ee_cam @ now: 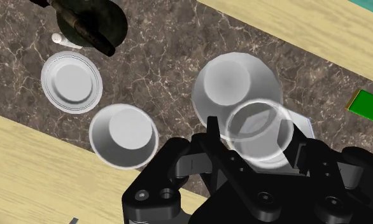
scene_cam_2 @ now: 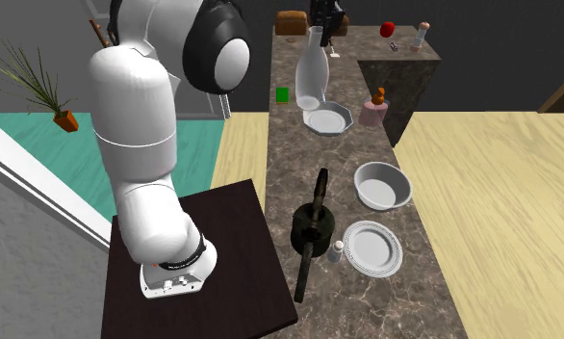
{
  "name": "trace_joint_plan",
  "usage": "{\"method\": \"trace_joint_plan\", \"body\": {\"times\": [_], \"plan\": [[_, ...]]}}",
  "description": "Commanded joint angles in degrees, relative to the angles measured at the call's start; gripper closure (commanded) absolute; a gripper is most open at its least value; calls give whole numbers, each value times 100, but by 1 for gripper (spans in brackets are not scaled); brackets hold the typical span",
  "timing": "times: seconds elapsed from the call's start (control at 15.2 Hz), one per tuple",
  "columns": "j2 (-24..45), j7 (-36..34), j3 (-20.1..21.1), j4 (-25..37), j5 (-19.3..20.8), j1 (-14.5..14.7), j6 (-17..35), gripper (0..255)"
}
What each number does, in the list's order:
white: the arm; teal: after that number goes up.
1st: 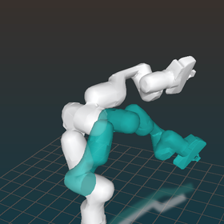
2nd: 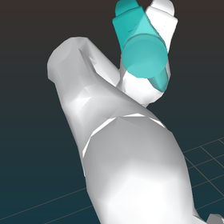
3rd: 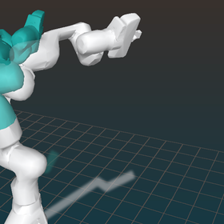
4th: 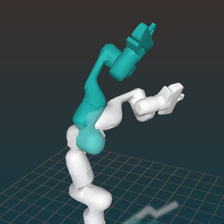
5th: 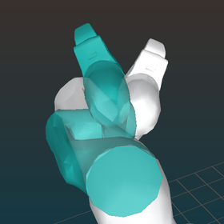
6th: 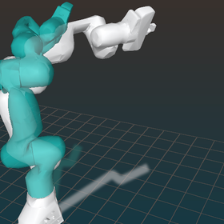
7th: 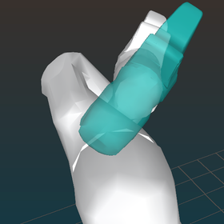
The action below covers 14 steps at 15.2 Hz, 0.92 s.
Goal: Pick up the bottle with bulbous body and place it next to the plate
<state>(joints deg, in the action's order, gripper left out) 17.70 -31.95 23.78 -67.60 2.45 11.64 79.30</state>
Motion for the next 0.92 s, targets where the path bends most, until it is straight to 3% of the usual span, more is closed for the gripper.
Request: {"method": "trace_joint_plan", "body": {"times": [0.0, 0.4, 0.86], "plan": [[-368, 318, -79, -495, -139, -296, 136, 255], [-1143, 1204, -406, -1452, -392, -918, 326, 255], [-1703, 2232, -875, -2102, -482, -1481, 396, 255]]}}
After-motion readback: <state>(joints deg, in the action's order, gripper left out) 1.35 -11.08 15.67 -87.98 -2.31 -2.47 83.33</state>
